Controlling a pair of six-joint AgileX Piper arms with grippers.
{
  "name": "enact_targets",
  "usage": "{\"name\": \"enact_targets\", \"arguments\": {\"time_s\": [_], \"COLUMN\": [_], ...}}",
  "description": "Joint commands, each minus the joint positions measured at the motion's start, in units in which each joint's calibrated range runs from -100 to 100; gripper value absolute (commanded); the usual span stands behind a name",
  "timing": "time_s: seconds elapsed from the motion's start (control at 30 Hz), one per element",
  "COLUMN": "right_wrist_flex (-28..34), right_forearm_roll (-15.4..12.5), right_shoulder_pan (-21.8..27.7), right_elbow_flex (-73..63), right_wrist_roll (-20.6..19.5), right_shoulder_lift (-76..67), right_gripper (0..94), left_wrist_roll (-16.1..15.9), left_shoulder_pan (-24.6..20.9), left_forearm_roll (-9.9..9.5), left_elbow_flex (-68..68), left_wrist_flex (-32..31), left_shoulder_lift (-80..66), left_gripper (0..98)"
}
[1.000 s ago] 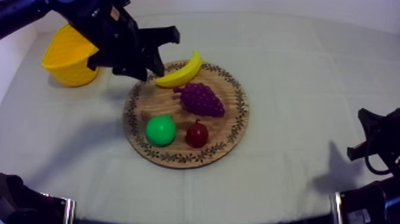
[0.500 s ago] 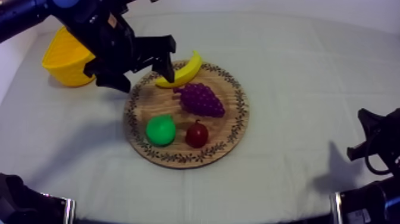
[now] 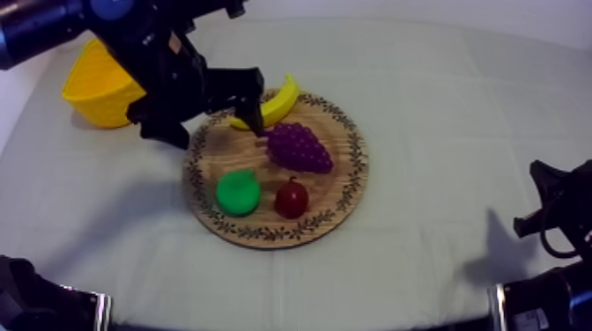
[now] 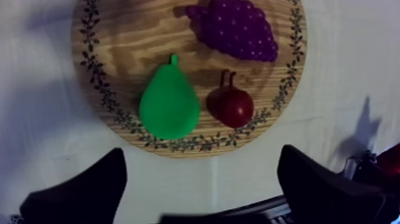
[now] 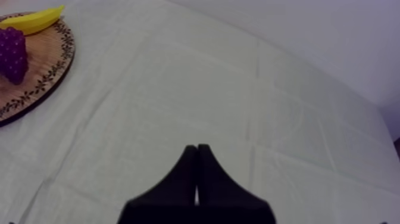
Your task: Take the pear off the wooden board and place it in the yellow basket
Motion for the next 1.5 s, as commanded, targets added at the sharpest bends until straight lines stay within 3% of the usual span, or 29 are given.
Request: {"name": "enact_targets", "arguments": {"time_s": [0.0, 0.3, 0.97, 1.3, 1.47], "right_wrist_flex": [0.0, 0.0, 0.0, 0.0, 0.0], "right_forearm_roll": [0.0, 0.0, 0.0, 0.0, 0.0], "right_shoulder_pan": [0.0, 0.0, 0.0, 0.0, 0.0], "right_elbow_flex": [0.0, 0.0, 0.0, 0.0, 0.0], "right_wrist_roll": [0.0, 0.0, 0.0, 0.0, 0.0], "right_shoulder_lift": [0.0, 0.0, 0.0, 0.0, 0.0], "right_gripper": [0.2, 0.2, 0.2, 0.2, 0.2], "left_wrist_roll": [0.0, -1.1, -6.3, -6.2, -6.3], "left_shoulder_pan": [0.2, 0.5, -0.6, -0.7, -0.8], "left_forearm_roll": [-0.03, 1.05, 5.4, 5.24, 5.12], "left_elbow_flex": [0.6, 4.7, 6.8, 5.7, 5.4], "left_wrist_flex": [-0.3, -4.2, -12.1, -12.6, -12.6], "left_shoulder_lift": [1.3, 7.4, 19.8, 21.9, 22.0], "left_gripper": [95.6, 95.5, 94.3, 70.4, 64.8]}}
